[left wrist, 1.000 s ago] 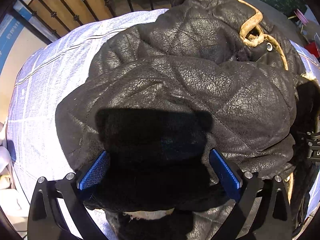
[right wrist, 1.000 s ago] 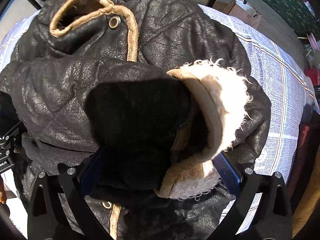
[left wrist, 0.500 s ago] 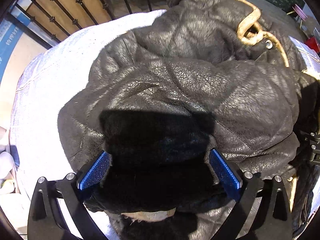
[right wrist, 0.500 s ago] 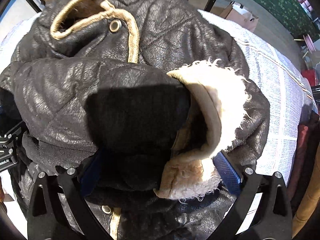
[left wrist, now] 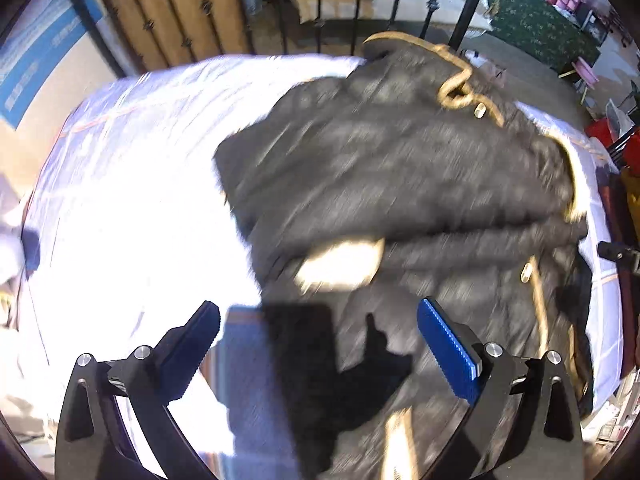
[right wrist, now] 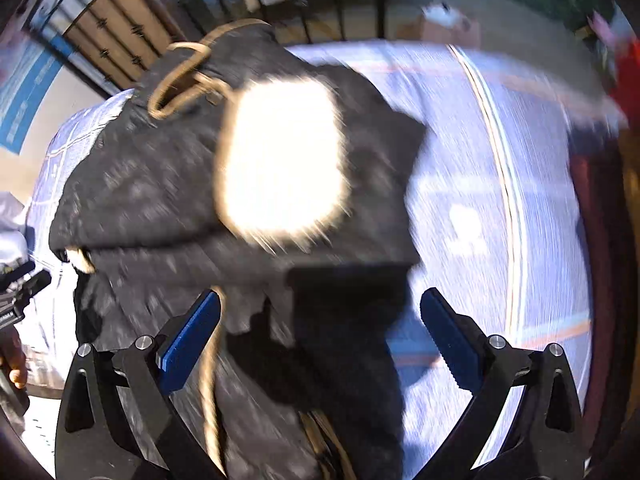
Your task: Fold large clothes
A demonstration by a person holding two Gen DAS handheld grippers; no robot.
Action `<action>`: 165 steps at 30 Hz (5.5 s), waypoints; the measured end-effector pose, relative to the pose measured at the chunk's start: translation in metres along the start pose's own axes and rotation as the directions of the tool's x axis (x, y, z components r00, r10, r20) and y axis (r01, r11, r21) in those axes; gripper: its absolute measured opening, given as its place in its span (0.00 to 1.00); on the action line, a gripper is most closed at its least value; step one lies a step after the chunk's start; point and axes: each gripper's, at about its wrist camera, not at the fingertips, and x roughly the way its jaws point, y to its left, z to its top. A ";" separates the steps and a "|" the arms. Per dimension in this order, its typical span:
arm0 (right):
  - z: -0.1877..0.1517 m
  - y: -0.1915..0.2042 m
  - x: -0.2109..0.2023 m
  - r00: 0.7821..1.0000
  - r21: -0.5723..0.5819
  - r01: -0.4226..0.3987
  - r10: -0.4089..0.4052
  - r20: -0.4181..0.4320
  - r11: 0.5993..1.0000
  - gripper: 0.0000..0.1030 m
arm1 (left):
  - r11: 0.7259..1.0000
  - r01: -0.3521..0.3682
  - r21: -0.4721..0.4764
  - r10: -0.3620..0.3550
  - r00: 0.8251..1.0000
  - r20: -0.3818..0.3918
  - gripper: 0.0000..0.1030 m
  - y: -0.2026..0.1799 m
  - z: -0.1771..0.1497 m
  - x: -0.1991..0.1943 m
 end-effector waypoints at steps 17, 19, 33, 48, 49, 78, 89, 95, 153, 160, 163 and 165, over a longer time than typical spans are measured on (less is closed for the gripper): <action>-0.134 -0.086 0.046 0.907 0.219 -0.208 0.272 -0.321 0.953 0.95 | 0.978 0.155 -0.141 -0.183 0.959 -0.218 0.81 0.034 -0.158 0.001; -0.149 -0.082 0.047 0.891 0.217 -0.225 0.290 -0.348 0.950 0.95 | 0.974 0.169 -0.150 -0.200 0.954 -0.224 0.81 0.029 -0.167 0.002; -0.204 -0.064 0.053 0.833 0.219 -0.251 0.325 -0.447 0.943 0.83 | 0.935 0.288 -0.205 -0.338 0.899 -0.279 0.81 0.021 -0.214 -0.002; -0.206 -0.056 0.041 0.831 0.154 -0.266 0.308 -0.463 0.951 0.36 | 0.942 0.294 -0.160 -0.333 0.876 -0.349 0.44 -0.011 -0.186 0.029; -0.205 -0.053 0.039 0.834 0.146 -0.268 0.306 -0.459 0.952 0.34 | 0.950 0.283 -0.134 -0.313 0.882 -0.353 0.40 -0.016 -0.185 0.027; 0.097 -0.023 -0.108 0.868 -0.004 -0.470 0.463 0.181 0.883 0.20 | 0.949 0.310 -0.058 -0.287 0.926 0.247 0.17 0.022 0.102 -0.105; 0.188 -0.015 -0.073 0.893 0.115 -0.434 0.409 0.186 0.894 0.20 | 0.946 0.244 -0.215 -0.215 0.965 0.148 0.17 0.027 0.184 -0.042; 0.202 -0.021 -0.020 0.910 0.214 -0.412 0.389 0.143 0.886 0.20 | 0.950 0.198 -0.240 -0.188 0.980 0.064 0.18 0.029 0.190 0.006; 0.096 0.086 0.041 1.000 -0.282 -0.023 0.016 -0.026 0.959 0.88 | 0.989 0.047 -0.140 -0.054 0.998 -0.044 0.85 -0.026 0.171 0.030; 0.116 0.107 0.090 0.981 -0.314 0.080 -0.131 -0.145 0.946 0.95 | 0.996 -0.027 -0.090 0.011 0.984 -0.178 0.94 -0.029 0.187 0.086; 0.124 0.113 0.101 0.968 -0.320 0.116 -0.179 -0.176 0.940 0.95 | 0.994 -0.053 -0.097 0.034 0.981 -0.193 0.94 -0.032 0.189 0.094; 0.126 0.118 0.108 0.961 -0.336 0.134 -0.204 -0.184 0.932 0.96 | 0.993 -0.047 -0.111 0.023 0.977 -0.211 0.95 -0.030 0.191 0.098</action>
